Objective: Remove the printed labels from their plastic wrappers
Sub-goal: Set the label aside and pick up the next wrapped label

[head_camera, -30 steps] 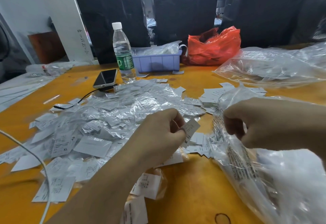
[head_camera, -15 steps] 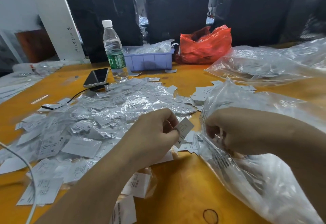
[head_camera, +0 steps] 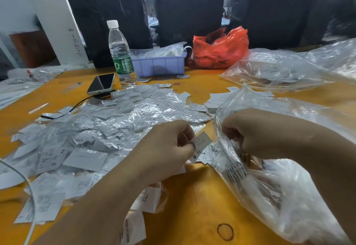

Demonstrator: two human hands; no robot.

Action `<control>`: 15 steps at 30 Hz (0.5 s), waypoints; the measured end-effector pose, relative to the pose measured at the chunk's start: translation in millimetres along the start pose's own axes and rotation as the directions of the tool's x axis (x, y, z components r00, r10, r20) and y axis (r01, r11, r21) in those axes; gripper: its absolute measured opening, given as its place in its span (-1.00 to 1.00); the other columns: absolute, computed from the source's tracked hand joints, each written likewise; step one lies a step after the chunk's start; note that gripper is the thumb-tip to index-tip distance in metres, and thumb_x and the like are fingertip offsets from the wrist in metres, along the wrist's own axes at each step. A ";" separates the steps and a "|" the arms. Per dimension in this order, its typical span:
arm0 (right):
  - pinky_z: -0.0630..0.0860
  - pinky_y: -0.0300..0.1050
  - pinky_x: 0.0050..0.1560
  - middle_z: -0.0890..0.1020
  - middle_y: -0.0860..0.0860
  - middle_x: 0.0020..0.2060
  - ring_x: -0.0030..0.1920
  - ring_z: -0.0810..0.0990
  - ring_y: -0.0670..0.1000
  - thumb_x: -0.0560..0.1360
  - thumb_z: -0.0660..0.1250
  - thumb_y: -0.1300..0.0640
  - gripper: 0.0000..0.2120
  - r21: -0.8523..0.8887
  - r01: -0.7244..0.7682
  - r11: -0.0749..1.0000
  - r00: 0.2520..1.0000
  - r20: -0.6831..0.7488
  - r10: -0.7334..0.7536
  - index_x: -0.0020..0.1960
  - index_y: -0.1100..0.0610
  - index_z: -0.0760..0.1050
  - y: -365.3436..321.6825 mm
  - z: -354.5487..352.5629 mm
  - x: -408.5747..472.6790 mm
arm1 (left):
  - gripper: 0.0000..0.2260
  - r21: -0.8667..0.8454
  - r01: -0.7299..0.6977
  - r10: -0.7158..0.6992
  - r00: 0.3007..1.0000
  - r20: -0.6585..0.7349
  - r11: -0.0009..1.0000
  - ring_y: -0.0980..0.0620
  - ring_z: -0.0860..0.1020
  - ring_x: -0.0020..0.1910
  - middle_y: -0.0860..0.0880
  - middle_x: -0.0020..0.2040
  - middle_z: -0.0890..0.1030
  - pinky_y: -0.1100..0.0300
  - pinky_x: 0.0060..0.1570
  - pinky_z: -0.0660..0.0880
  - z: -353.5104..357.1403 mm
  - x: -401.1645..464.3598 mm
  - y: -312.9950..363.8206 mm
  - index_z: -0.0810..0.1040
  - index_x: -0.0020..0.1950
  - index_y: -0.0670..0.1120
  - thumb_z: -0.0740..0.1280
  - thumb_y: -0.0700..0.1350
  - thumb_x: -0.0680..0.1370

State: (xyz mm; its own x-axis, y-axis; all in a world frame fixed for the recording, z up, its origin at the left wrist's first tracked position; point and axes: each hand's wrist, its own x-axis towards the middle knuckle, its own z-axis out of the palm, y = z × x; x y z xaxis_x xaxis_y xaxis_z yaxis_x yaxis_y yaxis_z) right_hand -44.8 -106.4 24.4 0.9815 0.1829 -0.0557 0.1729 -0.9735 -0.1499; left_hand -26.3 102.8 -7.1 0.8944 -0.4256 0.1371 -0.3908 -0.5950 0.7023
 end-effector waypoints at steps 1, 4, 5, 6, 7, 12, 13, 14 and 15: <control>0.32 -0.20 -0.35 0.47 -0.11 -0.26 -0.26 0.46 -0.10 0.38 0.25 0.36 -0.72 0.006 0.004 1.000 1.000 -0.022 -0.004 -0.30 -0.02 0.36 0.4 0.3 0.6 | -0.90 0.002 0.000 0.000 1.000 0.001 1.000 0.09 0.63 -0.19 0.11 -0.20 0.66 -0.02 -0.16 0.60 0.3 -0.1 -0.4 0.54 -0.17 0.09 0.38 -0.08 0.53; 0.46 -0.15 -0.30 0.53 -0.11 -0.31 -0.28 0.53 -0.07 0.42 0.35 0.25 -0.80 0.030 0.042 0.999 0.995 -0.090 -0.039 -0.31 0.02 0.45 -1.8 -0.4 1.2 | -0.90 0.001 -0.003 0.003 1.000 0.004 1.000 0.11 0.64 -0.20 0.11 -0.20 0.66 0.01 -0.18 0.61 1.0 -0.3 -1.1 0.54 -0.17 0.09 0.38 -0.08 0.53; 0.46 -0.16 -0.32 0.54 -0.10 -0.34 -0.30 0.53 -0.06 0.43 0.37 0.22 -0.82 0.036 0.054 0.998 0.993 -0.111 -0.049 -0.31 0.04 0.47 -2.8 -0.4 1.2 | -0.90 -0.002 -0.003 0.003 1.000 0.005 1.000 0.12 0.64 -0.21 0.11 -0.21 0.66 0.02 -0.20 0.60 1.0 -0.2 -1.1 0.55 -0.17 0.10 0.38 -0.08 0.53; 0.43 -0.16 -0.35 0.53 -0.09 -0.37 -0.33 0.52 -0.05 0.44 0.37 0.18 -0.80 0.042 0.061 0.997 0.990 -0.134 -0.054 -0.33 0.06 0.46 -3.5 -0.8 1.3 | -0.90 -0.002 -0.003 0.003 1.000 0.006 1.000 0.13 0.63 -0.22 0.11 -0.21 0.66 0.04 -0.21 0.59 0.9 -0.3 -1.1 0.55 -0.17 0.10 0.38 -0.07 0.53; 0.38 -0.16 -0.38 0.51 -0.08 -0.41 -0.36 0.49 -0.04 0.46 0.37 0.15 -0.77 0.052 0.061 0.997 0.986 -0.158 -0.052 -0.35 0.07 0.45 -4.0 -1.3 1.7 | -0.90 0.002 -0.004 0.004 1.000 0.006 1.000 0.13 0.63 -0.22 0.11 -0.21 0.66 0.05 -0.21 0.59 0.5 -0.4 -1.1 0.55 -0.17 0.10 0.38 -0.07 0.53; 0.45 -0.09 -0.32 0.57 -0.04 -0.35 -0.33 0.55 0.00 0.54 0.32 0.12 -0.80 0.193 0.086 0.977 0.946 -0.324 -0.019 -0.26 0.07 0.54 -2.3 -9.7 0.7 | -0.92 0.002 -0.002 0.002 1.000 -0.007 1.000 0.13 0.61 -0.20 0.10 -0.19 0.65 0.16 -0.22 0.56 -1.1 -0.5 1.0 0.55 -0.15 0.07 0.38 -0.06 0.54; 0.47 -0.09 -0.33 0.58 -0.04 -0.35 -0.34 0.55 -0.01 0.54 0.32 0.14 -0.80 0.262 0.119 0.958 0.922 -0.386 -0.008 -0.26 0.07 0.54 -2.6 -11.2 0.2 | -0.92 -0.019 0.002 -0.003 1.000 -0.014 1.000 0.13 0.60 -0.21 0.10 -0.19 0.65 0.18 -0.24 0.56 -1.8 -0.6 1.7 0.55 -0.15 0.06 0.37 -0.06 0.55; 0.48 -0.09 -0.35 0.59 -0.03 -0.37 -0.37 0.55 -0.02 0.54 0.32 0.16 -0.80 0.341 0.164 0.926 0.893 -0.449 0.007 -0.26 0.07 0.54 -3.8 -13.1 0.0 | -0.92 -0.046 0.007 -0.008 1.000 -0.020 0.999 0.13 0.59 -0.24 0.09 -0.20 0.65 0.17 -0.24 0.55 -2.7 -0.6 2.4 0.56 -0.14 0.05 0.37 -0.07 0.55; 0.48 -0.07 -0.38 0.59 -0.03 -0.40 -0.42 0.53 -0.01 0.54 0.33 0.18 -0.81 0.440 0.220 0.870 0.867 -0.498 0.032 -0.26 0.09 0.55 -5.4 -14.3 0.2 | -0.93 -0.077 0.015 -0.017 1.000 -0.025 0.997 0.12 0.58 -0.26 0.08 -0.21 0.65 0.15 -0.23 0.55 -3.7 -0.4 2.9 0.56 -0.14 0.03 0.36 -0.08 0.55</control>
State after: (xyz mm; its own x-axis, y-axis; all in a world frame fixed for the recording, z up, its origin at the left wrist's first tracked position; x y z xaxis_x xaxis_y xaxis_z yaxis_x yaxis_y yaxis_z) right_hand -44.4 -103.1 39.3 0.8970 0.0589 0.4381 0.3309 -0.7466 -0.5772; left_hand -27.1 103.8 -2.5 0.9061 -0.3982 0.1430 -0.3596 -0.5468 0.7561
